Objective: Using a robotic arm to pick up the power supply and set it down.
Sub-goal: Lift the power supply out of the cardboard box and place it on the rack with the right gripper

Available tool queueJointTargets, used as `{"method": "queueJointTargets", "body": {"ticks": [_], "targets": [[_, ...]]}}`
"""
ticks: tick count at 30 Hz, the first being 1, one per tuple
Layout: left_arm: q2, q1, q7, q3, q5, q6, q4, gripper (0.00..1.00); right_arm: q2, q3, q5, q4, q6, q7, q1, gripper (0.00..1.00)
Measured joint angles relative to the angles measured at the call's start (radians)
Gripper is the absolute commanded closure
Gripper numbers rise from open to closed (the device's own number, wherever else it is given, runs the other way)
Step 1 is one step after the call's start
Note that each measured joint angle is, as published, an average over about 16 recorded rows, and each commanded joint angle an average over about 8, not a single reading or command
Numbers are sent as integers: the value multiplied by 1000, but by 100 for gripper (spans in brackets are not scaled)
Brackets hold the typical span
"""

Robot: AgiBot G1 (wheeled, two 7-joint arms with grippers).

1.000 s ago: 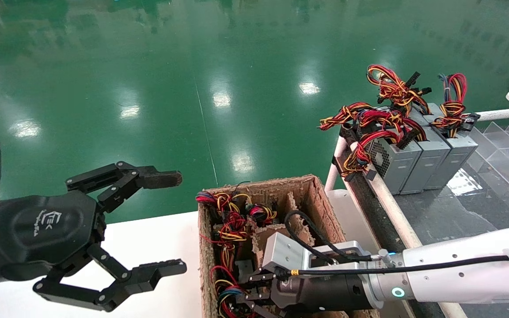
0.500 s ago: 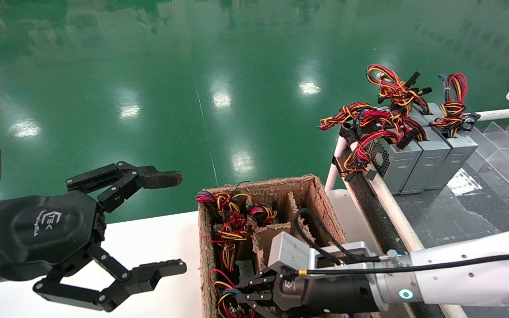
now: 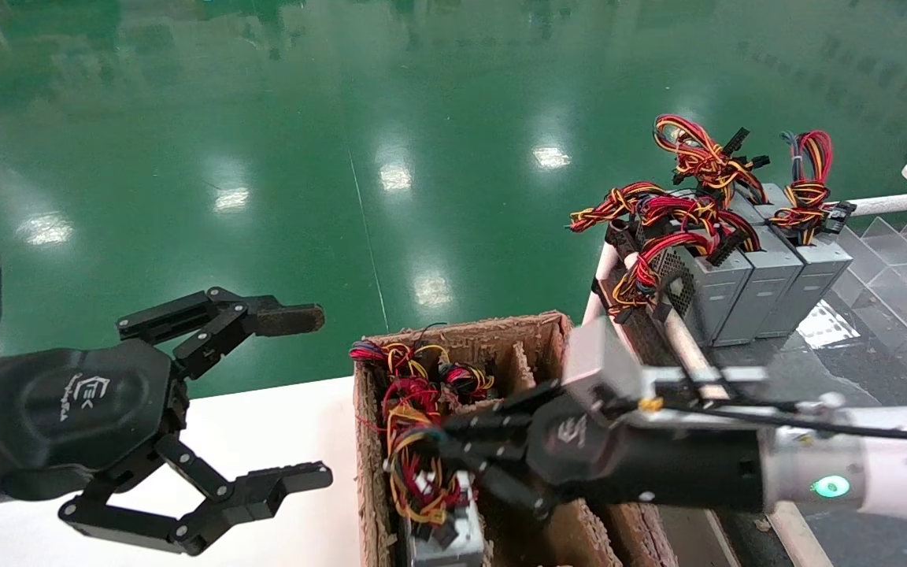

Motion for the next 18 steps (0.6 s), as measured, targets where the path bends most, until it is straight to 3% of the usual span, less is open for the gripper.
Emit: {"method": "queueJointTargets", "body": {"ticks": [18], "targets": [[0, 0, 0, 0, 0, 0, 0, 0, 134, 187, 215, -98, 2, -60, 4, 100]]}}
